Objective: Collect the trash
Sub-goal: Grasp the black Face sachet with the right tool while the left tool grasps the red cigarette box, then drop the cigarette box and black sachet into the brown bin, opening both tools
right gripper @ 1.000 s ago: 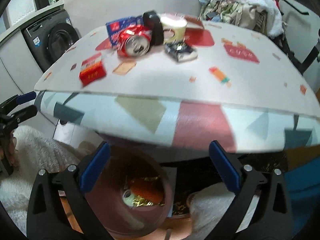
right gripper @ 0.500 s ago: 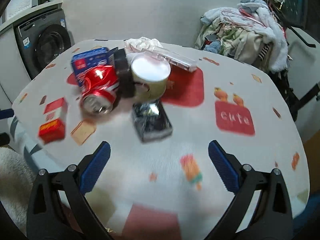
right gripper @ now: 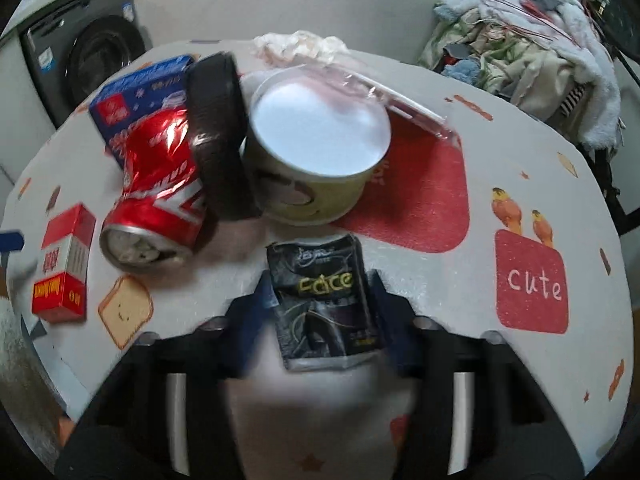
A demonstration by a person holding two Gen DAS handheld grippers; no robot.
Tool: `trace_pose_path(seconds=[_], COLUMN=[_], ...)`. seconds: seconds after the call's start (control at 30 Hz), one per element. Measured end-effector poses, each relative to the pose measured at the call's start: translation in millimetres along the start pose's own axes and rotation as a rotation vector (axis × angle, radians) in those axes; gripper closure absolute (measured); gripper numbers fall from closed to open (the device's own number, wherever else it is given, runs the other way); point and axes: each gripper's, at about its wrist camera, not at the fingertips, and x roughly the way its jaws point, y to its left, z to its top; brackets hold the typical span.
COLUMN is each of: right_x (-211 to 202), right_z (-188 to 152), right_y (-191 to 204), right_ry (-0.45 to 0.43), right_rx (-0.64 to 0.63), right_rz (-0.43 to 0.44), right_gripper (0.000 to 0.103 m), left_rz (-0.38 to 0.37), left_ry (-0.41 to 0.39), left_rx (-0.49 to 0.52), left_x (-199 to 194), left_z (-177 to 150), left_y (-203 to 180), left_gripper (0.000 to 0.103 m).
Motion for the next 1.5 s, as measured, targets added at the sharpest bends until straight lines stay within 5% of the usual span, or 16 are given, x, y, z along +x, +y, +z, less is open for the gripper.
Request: trace_pose_path(seconds=[0.43, 0.63, 0.97, 1.2, 1.5], right_x=[-71.8, -92.3, -115.7, -130.9, -139.8], right_z=[-51.5, -80.8, -102.7, -112.8, -133.3], right_y=[-4.9, -2.5, -3.2, 10.6, 20.8], right_ry=[-0.137, -0.158, -0.174, -0.190, -0.173], right_rx=[0.096, 0.127, 0.171, 0.147, 0.132], right_rz=[0.050, 0.061, 0.079, 0.080, 0.085], right_gripper=[0.060, 0.060, 0.060, 0.060, 0.060], left_rz=[0.196, 0.260, 0.177, 0.099, 0.054], left_ry=[0.062, 0.053, 0.037, 0.039, 0.145], left_rx=[0.005, 0.134, 0.352, 0.464, 0.533], left_x=[52.1, 54.1, 16.8, -11.4, -0.2], left_z=[22.5, 19.0, -20.8, -80.4, -148.7], left_y=[-11.7, -22.3, -54.6, -72.6, -81.9], left_gripper=[0.023, 0.039, 0.043, 0.043, 0.043])
